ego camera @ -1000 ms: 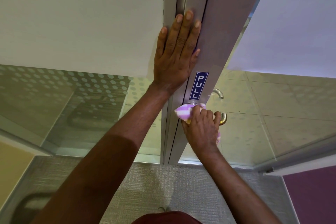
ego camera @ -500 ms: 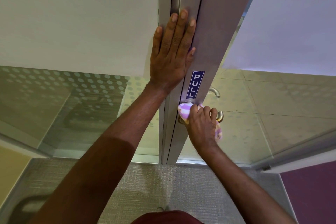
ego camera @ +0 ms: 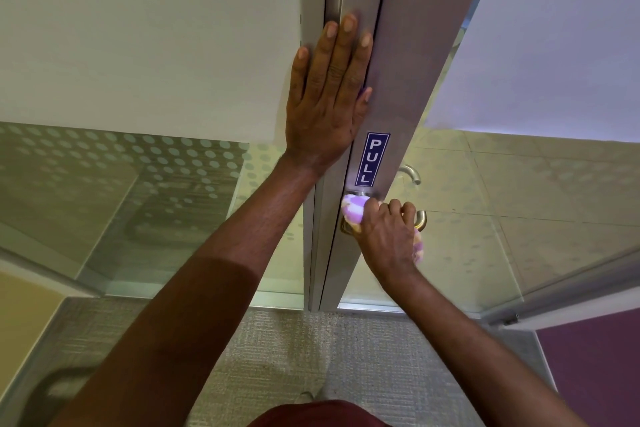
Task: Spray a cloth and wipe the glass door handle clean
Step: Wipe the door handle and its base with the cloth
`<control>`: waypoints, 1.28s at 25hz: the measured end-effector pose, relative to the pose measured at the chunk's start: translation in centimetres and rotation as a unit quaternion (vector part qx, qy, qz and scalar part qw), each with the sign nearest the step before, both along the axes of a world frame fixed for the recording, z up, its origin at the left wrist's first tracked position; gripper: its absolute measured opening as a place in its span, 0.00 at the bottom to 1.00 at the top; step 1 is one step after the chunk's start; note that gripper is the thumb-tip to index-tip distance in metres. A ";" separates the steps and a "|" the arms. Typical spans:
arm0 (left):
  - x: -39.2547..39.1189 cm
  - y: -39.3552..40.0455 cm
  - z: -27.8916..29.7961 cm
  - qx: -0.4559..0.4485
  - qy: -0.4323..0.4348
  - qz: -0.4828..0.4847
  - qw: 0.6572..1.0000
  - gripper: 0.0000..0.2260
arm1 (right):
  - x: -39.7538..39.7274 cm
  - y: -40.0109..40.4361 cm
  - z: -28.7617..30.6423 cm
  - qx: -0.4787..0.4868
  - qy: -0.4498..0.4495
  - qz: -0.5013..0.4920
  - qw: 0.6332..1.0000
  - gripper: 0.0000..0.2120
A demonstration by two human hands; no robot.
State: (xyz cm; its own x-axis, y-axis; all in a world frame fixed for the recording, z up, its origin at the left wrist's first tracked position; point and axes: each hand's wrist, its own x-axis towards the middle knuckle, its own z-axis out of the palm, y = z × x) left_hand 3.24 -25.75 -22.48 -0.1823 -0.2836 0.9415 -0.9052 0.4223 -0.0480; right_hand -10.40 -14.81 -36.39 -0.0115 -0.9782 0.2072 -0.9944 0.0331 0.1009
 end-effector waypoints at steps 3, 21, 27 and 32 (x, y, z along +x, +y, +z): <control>0.0 -0.1 0.0 -0.003 0.001 -0.003 1.000 0.22 | -1.1 -0.8 0.9 -0.002 -0.025 0.035 0.999 0.21; 0.2 -0.1 0.0 -0.004 -0.010 -0.010 1.000 0.23 | -11.9 -0.8 -0.4 -0.120 0.092 0.275 0.950 0.28; 0.3 -0.1 0.0 0.004 -0.016 -0.013 1.000 0.22 | -16.1 -3.0 -0.6 -0.118 0.130 0.368 0.913 0.39; 0.2 -0.1 0.0 0.008 -0.016 -0.010 1.000 0.23 | -16.7 -3.5 -1.6 -0.158 0.142 0.378 0.901 0.28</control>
